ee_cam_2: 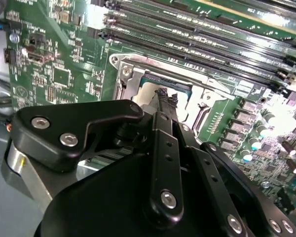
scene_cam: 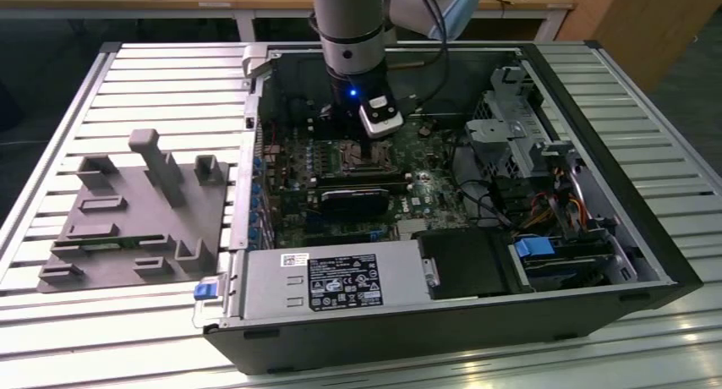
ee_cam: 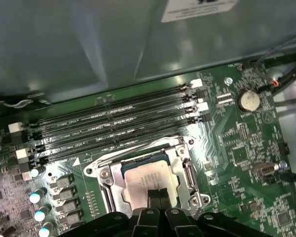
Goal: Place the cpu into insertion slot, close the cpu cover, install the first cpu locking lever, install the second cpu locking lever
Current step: 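Install the first cpu locking lever, then install the second cpu locking lever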
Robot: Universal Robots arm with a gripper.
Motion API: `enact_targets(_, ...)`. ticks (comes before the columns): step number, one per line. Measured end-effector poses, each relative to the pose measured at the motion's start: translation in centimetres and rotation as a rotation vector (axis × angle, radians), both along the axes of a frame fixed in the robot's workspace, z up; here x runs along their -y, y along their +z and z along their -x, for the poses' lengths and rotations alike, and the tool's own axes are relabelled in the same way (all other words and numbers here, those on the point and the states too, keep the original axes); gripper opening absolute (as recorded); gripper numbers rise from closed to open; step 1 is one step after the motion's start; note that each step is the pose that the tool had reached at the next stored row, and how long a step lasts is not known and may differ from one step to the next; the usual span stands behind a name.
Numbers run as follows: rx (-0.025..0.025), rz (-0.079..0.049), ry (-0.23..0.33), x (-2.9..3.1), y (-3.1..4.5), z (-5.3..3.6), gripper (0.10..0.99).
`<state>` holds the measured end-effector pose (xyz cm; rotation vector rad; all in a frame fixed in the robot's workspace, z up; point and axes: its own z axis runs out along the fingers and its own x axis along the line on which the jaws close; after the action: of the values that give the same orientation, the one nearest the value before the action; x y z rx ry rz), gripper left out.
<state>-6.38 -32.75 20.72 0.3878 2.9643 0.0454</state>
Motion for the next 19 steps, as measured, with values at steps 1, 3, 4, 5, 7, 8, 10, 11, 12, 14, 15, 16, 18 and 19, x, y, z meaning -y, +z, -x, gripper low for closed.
enact_targets(1, 0.0001, 0.0, 0.013, 0.0, 0.01, 0.0, 0.102)
enact_targets(3, 0.0001, 0.0, 0.033, 0.0, 0.14, 0.0, 0.102)
enact_targets(4, 0.0001, 0.0, 0.039, 0.0, 0.29, 0.0, 0.102)
enact_targets(5, 0.0001, 0.0, 0.044, 0.0, 0.48, 0.0, 0.102)
enact_targets(7, 0.0, 0.0, 0.053, 0.0, 0.9, 0.0, 0.102)
enact_targets(8, 0.0001, 0.0, 0.056, 0.0, 1.18, 0.0, 0.102)
enact_targets(10, 0.0, 0.0, 0.058, 0.0, 1.72, 0.0, 0.102)
enact_targets(11, 0.0001, 0.0, 0.058, 0.0, 1.94, 0.0, 0.102)
enact_targets(12, 0.0001, 0.0, 0.058, 0.0, 2.13, 0.0, 0.102)
enact_targets(14, 0.0, 0.0, 0.058, 0.0, 2.46, 0.0, 0.102)
enact_targets(15, 0.0, 0.0, 0.058, 0.0, 2.52, 0.0, 0.102)
enact_targets(16, 0.0002, 0.0, 0.058, 0.0, 2.52, 0.0, 0.102)
enact_targets(18, 0.0, 0.0, 0.058, 0.0, 2.53, 0.0, 0.102)
enact_targets(19, 0.0, 0.0, 0.058, 0.0, 2.53, 0.0, 0.102)
